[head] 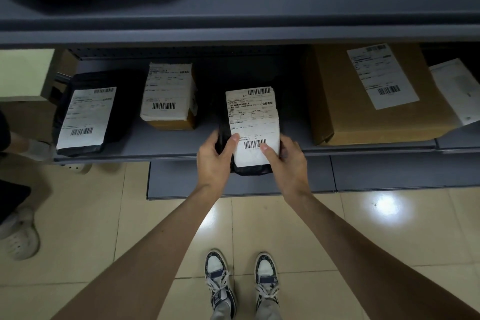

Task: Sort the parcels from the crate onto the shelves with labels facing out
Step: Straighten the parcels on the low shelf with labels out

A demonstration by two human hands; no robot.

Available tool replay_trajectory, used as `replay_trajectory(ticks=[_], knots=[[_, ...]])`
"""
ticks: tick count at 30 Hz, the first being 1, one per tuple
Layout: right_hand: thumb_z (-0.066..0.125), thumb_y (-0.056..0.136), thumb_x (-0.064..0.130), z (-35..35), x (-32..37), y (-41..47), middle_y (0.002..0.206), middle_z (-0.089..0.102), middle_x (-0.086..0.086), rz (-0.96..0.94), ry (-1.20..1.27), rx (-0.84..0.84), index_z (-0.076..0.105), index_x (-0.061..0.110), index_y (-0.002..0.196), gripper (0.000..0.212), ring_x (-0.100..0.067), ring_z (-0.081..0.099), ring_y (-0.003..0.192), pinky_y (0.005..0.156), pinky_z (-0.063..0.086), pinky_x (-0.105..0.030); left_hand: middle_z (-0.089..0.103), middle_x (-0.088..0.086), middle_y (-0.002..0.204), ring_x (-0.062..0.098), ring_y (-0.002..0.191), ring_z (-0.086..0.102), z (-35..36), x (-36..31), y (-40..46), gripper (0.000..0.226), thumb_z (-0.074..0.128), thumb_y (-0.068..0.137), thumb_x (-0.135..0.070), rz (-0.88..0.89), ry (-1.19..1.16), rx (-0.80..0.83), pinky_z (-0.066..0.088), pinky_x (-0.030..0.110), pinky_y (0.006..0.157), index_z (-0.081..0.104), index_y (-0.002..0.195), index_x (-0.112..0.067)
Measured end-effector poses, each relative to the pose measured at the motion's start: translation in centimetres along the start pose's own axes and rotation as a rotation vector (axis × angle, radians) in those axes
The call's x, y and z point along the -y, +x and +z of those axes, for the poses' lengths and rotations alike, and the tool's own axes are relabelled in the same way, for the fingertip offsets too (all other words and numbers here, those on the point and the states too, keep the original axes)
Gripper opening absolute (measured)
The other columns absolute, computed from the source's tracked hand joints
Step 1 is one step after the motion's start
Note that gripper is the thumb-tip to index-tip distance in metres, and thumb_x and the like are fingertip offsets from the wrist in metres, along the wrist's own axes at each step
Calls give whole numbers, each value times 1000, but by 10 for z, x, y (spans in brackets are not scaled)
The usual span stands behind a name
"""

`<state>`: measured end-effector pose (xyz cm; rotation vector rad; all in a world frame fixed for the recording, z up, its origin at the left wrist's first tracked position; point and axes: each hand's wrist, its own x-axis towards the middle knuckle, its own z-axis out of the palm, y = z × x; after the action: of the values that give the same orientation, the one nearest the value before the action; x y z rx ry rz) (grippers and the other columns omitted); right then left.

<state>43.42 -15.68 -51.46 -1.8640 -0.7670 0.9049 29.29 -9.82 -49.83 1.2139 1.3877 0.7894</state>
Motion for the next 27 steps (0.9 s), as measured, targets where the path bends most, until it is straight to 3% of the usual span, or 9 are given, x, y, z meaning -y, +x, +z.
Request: replay_trajectory(ticks=[3,7,9,10,12,16,20,23,27], knots=[[70,88,28,0,9,12,114,63,-6,-5,-48,-11,63,14,121,36,-18,65,101,77,57,-24,65,0,116,16,106,65,-1,-11,13,42,71,85,-51,-2,119,-8,53,42,98,67,110,-18],[68,90,24,2,27,29,110,67,-7,0,-62,-19,62,10,122,35,-19,64,98,68,46,-10,56,-3,133,10,121,54,0,-29,28,60,76,84,-27,1,195,45,44,18,101,54,139,-18],[66,92,23,4,39,37,115,66,-7,10,-58,-11,59,10,126,37,-19,63,103,71,45,-10,54,-8,137,4,122,48,0,-38,37,70,72,87,-15,11,224,64,36,2,94,41,150,-18],[65,93,22,4,45,42,119,66,-7,10,-52,-6,57,10,129,39,-19,62,108,75,46,-12,51,-9,141,5,127,46,0,-41,43,75,71,89,-14,22,243,71,34,1,98,34,154,-19],[62,95,19,7,54,50,125,63,-7,5,-75,5,54,11,134,41,-19,59,115,81,44,-14,44,-3,153,13,139,41,-1,-44,56,81,69,92,-18,42,304,80,32,15,111,23,158,-22],[58,97,15,10,60,58,130,61,-9,-21,-211,79,53,12,133,37,-22,59,119,81,46,-13,38,5,157,19,144,36,-6,-42,71,76,65,96,-19,16,396,95,26,9,101,22,159,-20],[57,98,23,7,58,61,127,63,-11,-1,-398,148,55,11,131,35,-26,61,114,83,48,-23,39,10,156,24,145,35,-11,-39,70,72,65,97,-24,-2,492,94,26,23,114,26,157,-13],[57,96,30,-2,65,61,126,61,-12,-76,-591,164,55,14,129,37,-29,57,117,86,48,-30,37,11,155,26,143,35,-18,-44,64,70,63,97,-21,94,582,63,26,26,115,28,156,-14],[53,98,34,-23,91,52,132,51,-15,-172,-878,186,52,13,133,41,-34,46,125,94,45,-40,44,15,144,33,133,44,-24,-56,48,52,58,98,-23,273,737,73,37,41,114,44,146,-10]])
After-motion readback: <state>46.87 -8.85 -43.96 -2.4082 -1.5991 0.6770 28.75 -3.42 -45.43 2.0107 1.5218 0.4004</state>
